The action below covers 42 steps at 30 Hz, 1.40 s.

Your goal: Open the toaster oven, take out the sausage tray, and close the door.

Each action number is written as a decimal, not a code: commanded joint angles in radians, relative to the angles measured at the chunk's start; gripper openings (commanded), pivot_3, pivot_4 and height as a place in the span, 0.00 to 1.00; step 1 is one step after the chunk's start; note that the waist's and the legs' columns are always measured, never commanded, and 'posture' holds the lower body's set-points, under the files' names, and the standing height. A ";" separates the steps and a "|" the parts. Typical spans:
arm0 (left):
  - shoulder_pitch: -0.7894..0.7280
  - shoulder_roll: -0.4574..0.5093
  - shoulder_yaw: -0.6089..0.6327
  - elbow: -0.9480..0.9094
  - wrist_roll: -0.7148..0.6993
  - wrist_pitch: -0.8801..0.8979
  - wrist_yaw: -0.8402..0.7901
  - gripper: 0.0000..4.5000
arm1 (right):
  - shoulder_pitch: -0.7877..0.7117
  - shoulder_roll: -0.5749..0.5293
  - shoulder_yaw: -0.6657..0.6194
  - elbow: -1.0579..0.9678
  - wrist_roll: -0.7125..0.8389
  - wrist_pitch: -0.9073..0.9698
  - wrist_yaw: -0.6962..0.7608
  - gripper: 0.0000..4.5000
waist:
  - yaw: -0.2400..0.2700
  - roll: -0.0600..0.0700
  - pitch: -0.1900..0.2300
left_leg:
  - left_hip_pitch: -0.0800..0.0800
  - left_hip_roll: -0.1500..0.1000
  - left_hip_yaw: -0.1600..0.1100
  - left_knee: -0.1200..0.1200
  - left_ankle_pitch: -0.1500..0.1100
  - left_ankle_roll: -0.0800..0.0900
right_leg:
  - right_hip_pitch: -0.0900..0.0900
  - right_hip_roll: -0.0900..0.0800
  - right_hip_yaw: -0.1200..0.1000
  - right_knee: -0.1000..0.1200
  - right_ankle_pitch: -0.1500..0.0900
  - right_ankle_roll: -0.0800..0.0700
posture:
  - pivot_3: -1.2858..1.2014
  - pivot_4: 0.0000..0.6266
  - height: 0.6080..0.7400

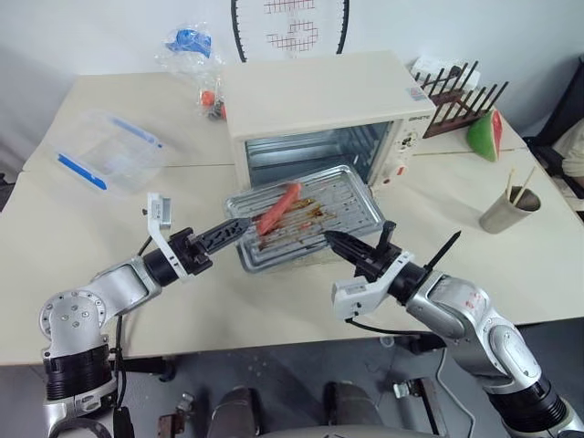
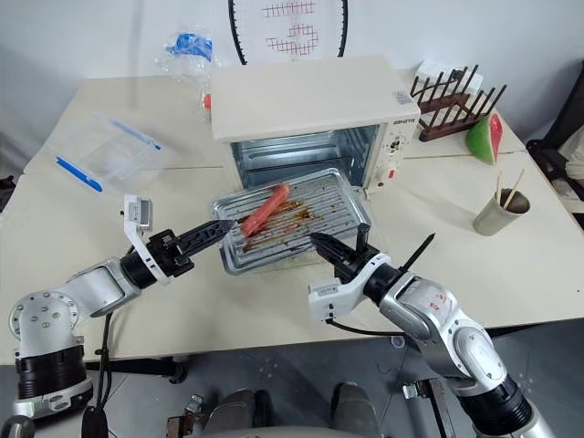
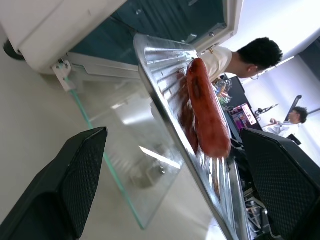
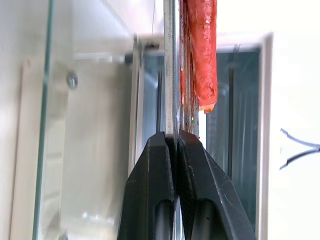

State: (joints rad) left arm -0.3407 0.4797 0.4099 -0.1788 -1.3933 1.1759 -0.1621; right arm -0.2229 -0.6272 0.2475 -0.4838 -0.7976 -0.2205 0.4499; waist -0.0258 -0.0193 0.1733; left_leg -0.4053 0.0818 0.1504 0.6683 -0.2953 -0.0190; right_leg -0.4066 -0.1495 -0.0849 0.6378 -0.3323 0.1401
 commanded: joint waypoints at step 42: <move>-0.073 0.214 -0.302 0.317 -0.560 0.079 0.328 0.00 | -0.018 0.006 -0.083 -0.071 0.215 -0.027 0.148 0.00 | 0.001 -0.001 0.000 | 0.001 0.000 -0.001 0.000 0.000 0.000 | 0.002 0.000 0.000 0.000 0.000 0.000 | 0.52 0.24 1.00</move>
State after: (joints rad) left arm -0.4244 0.6805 0.1562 0.1396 -1.9465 1.2155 0.1429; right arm -0.2123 -0.6330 0.2176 -0.4834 -0.6505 -0.2521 0.6173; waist -0.0247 -0.0200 0.1728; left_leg -0.4038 0.0814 0.1496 0.6682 -0.2953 -0.0190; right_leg -0.4047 -0.1494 -0.0853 0.6375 -0.3324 0.1400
